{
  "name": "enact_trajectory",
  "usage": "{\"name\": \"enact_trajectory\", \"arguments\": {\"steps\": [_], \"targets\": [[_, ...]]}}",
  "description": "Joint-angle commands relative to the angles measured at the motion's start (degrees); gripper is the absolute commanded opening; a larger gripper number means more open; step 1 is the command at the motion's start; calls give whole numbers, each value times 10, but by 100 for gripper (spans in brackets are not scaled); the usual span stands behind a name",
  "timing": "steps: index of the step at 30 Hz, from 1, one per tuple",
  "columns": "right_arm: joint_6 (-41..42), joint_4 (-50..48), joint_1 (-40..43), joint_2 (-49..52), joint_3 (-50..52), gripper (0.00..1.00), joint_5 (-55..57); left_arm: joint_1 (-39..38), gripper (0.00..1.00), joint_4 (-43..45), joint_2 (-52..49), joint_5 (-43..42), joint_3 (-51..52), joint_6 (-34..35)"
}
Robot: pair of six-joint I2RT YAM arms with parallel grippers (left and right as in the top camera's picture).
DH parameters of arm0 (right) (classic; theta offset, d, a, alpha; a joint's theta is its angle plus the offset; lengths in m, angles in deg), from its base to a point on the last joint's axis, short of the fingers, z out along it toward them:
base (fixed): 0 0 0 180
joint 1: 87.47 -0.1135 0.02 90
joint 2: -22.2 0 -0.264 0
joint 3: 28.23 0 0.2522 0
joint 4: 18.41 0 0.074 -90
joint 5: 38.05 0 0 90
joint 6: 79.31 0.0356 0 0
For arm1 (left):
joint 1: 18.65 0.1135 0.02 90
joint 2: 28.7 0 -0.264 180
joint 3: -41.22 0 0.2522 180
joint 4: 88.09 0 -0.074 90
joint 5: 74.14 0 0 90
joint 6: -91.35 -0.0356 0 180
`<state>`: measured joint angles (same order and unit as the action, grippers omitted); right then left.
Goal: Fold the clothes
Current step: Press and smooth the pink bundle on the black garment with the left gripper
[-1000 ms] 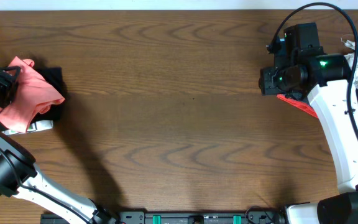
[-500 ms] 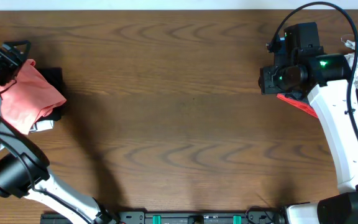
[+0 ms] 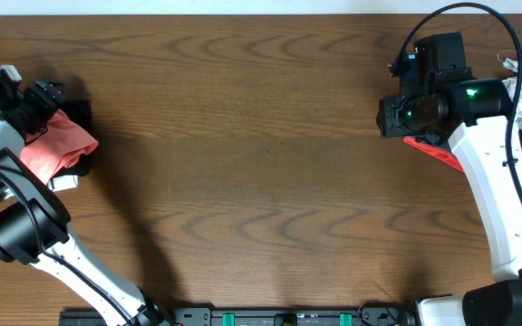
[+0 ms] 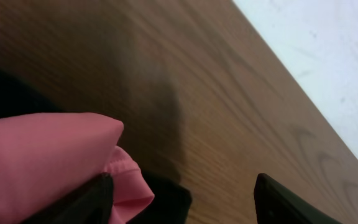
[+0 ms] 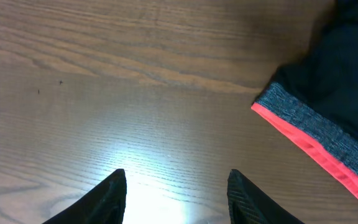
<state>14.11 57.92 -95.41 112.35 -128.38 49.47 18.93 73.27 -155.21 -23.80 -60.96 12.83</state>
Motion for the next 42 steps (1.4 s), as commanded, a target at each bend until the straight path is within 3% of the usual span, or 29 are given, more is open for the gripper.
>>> {"name": "enact_trajectory", "arguments": {"steps": [1,8,15,22,32,38,42], "targets": [[-3,5,1,0,3,50,8,7,73,-6,-7,6,0,-4],[-3,6,1,0,3,51,8,8,73,4,63,-34,-1,15],[-3,10,1,0,3,51,8,44,73,-100,160,32,0,25],[-9,11,2,0,3,52,8,112,72,-153,149,36,3,26],[-9,7,2,0,3,52,8,131,73,-186,114,156,35,15],[-9,10,2,0,3,52,8,131,72,-193,91,290,36,19],[-9,11,2,0,3,52,8,131,73,-186,91,301,36,19]]}}
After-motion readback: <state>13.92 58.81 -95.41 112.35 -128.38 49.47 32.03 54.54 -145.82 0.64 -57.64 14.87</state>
